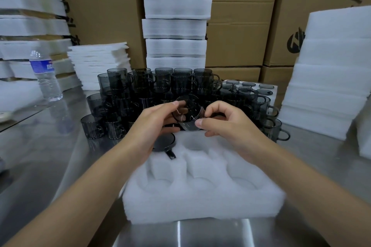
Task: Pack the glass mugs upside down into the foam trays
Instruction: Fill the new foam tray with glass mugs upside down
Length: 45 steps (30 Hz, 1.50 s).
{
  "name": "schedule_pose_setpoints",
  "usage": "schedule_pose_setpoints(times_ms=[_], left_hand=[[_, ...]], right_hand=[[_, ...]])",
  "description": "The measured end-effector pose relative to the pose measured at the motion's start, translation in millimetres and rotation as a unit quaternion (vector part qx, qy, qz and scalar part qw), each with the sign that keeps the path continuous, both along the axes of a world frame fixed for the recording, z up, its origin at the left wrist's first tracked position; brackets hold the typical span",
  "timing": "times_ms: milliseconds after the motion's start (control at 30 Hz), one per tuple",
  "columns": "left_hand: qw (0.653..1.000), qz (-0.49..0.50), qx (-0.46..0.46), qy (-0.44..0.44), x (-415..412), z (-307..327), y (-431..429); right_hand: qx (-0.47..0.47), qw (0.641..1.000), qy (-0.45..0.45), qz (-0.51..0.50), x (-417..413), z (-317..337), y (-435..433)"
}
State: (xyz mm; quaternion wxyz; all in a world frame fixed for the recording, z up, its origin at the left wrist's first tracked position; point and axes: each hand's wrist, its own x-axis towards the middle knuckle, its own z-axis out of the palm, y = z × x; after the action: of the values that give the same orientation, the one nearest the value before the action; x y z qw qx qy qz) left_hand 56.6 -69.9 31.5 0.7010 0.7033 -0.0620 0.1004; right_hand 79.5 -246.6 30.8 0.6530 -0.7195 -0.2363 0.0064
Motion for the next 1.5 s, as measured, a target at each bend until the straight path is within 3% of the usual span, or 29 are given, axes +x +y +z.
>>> schedule_pose_setpoints(times_ms=[667,933,1167,1500], left_hand=[[0.998,-0.047,0.028,-0.030,-1.0,-2.4,3.0],[0.995,-0.039,0.085,-0.043,-5.1,-1.4,-1.3],[0.988,-0.004,0.143,-0.056,-8.8,-2.1,-5.9],[0.977,0.041,0.208,-0.034,-6.4,-4.5,-5.3]], right_hand=[[-0.020,0.999,0.003,0.049,-6.4,3.6,1.2],[-0.087,0.996,-0.011,0.025,-5.6,2.5,0.2],[-0.053,0.996,0.029,0.072,-6.9,5.2,0.1],[-0.111,0.991,0.032,0.072,-8.2,6.1,1.0]])
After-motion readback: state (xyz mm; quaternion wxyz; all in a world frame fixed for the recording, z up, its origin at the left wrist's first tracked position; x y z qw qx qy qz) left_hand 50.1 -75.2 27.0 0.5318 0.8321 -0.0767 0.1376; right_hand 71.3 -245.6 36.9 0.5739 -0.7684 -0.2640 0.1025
